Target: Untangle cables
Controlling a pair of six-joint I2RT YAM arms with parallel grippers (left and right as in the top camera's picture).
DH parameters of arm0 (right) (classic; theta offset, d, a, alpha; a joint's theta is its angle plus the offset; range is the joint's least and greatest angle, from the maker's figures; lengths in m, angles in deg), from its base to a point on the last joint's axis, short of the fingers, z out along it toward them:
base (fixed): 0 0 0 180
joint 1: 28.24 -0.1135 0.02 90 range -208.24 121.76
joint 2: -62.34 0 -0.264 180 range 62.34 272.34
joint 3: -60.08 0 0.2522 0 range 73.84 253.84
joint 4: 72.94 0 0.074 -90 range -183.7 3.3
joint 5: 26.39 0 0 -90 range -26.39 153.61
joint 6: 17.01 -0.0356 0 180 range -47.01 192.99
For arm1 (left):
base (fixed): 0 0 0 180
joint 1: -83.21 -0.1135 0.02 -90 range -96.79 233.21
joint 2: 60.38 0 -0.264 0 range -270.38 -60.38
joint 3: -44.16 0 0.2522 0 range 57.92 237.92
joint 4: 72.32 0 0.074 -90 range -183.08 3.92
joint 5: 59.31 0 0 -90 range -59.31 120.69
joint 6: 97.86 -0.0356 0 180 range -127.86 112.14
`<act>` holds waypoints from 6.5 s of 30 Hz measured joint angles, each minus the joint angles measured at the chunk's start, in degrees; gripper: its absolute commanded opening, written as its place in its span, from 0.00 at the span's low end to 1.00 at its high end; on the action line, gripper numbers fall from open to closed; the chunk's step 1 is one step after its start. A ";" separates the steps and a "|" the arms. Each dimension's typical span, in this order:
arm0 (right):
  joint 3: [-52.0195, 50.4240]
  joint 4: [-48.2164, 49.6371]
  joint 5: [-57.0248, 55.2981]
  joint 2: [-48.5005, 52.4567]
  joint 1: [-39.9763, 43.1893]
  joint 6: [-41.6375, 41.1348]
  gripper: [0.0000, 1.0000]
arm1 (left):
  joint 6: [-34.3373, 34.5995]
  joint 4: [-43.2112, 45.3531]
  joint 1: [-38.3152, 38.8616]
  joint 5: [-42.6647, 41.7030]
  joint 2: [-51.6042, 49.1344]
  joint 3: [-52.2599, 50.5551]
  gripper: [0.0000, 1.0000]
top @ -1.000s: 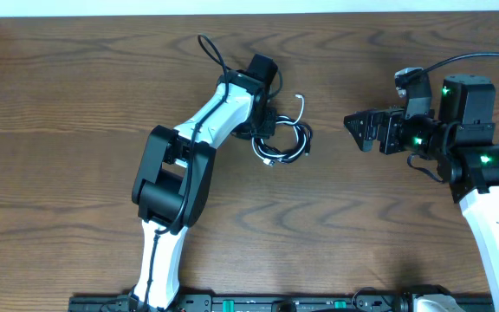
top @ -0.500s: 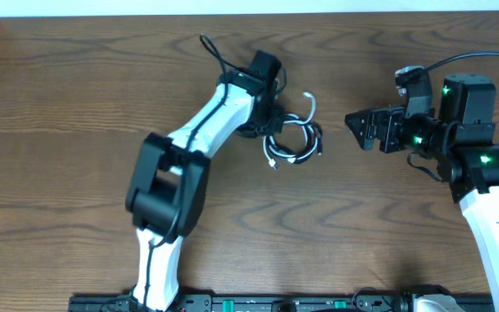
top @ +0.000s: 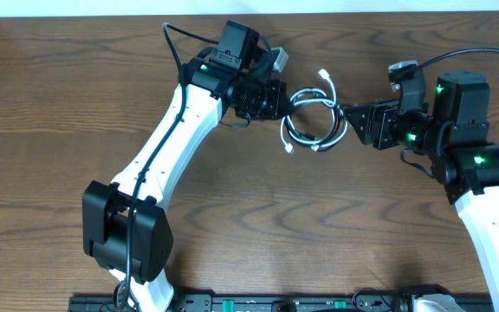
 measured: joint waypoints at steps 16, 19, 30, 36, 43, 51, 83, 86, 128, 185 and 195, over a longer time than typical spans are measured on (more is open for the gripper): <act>0.00 3.04 0.07 5.18 -1.64 -0.61 0.57 | -10.88 -5.60 -0.07 -8.50 0.00 0.00 0.07; 0.00 3.43 0.07 6.03 -2.10 -0.61 0.59 | -11.56 -5.79 -0.07 -7.56 0.00 0.00 0.07; 0.00 -2.29 1.09 7.39 -2.21 10.93 0.92 | -23.98 -14.69 -0.70 -4.20 0.00 0.00 0.08; 0.00 -5.35 4.66 7.67 -2.21 24.79 0.92 | -28.72 -17.64 -5.60 -6.47 0.00 0.00 0.08; 0.00 -6.75 11.37 9.01 -2.21 34.77 0.86 | -29.99 -17.68 -13.55 -20.22 0.00 0.00 0.07; 0.00 -2.47 15.76 14.34 -2.23 38.58 0.82 | -30.05 -18.82 -14.71 -29.05 0.00 0.00 0.07; 0.02 14.73 28.04 4.33 -1.75 19.65 0.01 | -29.94 -16.57 -14.62 -24.30 0.00 0.00 0.07; 0.02 15.04 28.06 4.04 -4.50 18.29 0.01 | -29.94 -16.57 -14.62 -23.89 0.00 0.00 0.07; 0.07 10.73 1.62 15.80 -10.38 1.31 0.37 | -11.02 -10.97 -8.33 -10.43 -0.02 0.00 0.08; 0.35 -5.49 -28.68 21.00 -9.46 -16.33 0.12 | -2.80 -4.96 -2.01 3.34 -0.33 -0.63 0.86; 0.33 -5.05 -27.10 21.00 -9.33 -15.02 0.12 | -2.86 -2.49 -0.33 4.68 -5.22 -0.63 0.88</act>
